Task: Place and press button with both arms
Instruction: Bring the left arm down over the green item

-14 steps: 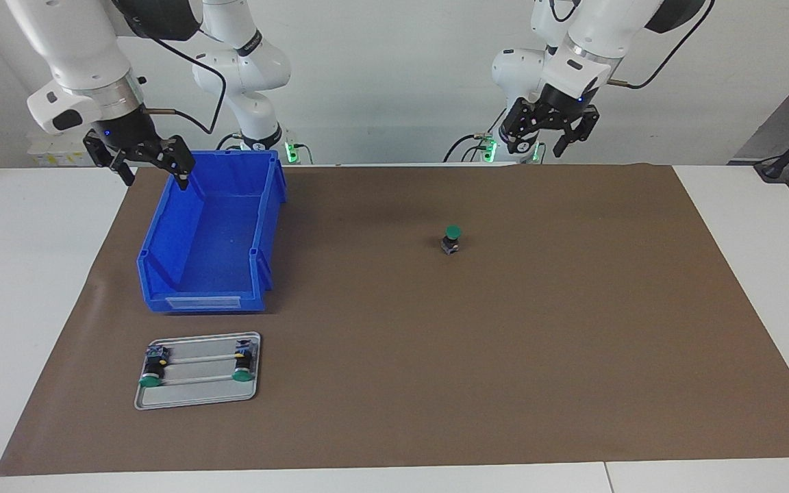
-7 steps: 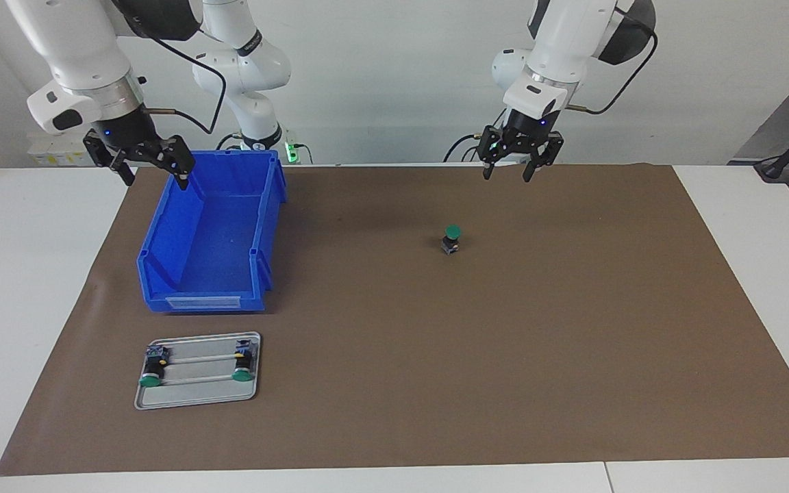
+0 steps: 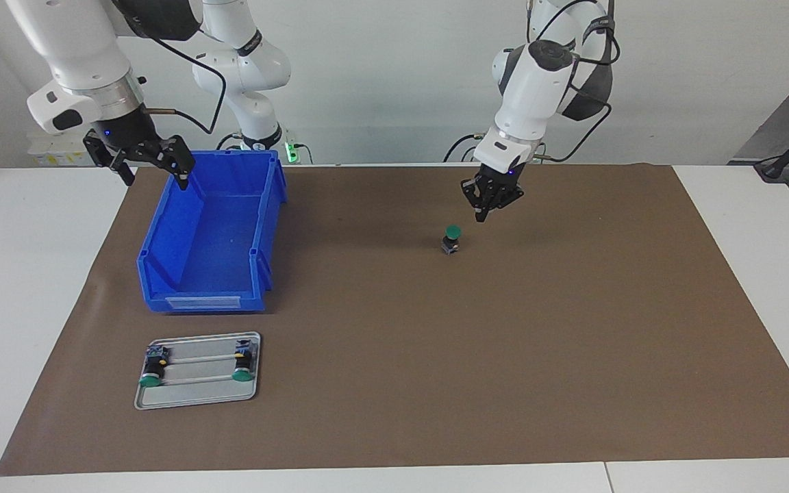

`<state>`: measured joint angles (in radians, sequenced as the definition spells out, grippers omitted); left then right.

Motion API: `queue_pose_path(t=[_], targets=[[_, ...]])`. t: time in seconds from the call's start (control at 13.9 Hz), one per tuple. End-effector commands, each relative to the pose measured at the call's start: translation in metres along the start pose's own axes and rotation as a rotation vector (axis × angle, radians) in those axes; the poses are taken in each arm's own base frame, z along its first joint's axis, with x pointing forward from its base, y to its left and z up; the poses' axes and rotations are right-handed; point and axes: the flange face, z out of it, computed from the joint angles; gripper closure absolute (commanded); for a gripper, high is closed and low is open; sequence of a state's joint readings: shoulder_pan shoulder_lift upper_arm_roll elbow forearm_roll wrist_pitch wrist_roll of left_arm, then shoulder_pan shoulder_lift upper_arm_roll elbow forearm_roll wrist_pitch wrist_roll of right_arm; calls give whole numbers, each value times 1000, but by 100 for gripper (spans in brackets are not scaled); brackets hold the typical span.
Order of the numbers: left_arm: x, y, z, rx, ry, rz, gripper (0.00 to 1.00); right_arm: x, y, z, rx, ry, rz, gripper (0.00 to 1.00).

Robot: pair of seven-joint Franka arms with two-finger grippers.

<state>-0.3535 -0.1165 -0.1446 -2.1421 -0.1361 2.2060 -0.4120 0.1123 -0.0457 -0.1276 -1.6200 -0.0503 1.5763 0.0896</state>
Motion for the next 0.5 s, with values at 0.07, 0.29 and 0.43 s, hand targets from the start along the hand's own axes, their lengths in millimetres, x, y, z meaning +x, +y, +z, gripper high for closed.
queue_pose_path(t=[0.07, 0.29, 0.43], targets=[[-18, 5, 37, 12, 10, 20, 100, -5, -1, -3, 9, -3, 4, 0], [-27, 1, 50, 31, -25, 24, 100, -5, -1, -3, 9, -3, 4, 0], [-31, -1, 55, 37, -36, 24, 100, -5, -1, -3, 9, -3, 4, 0]])
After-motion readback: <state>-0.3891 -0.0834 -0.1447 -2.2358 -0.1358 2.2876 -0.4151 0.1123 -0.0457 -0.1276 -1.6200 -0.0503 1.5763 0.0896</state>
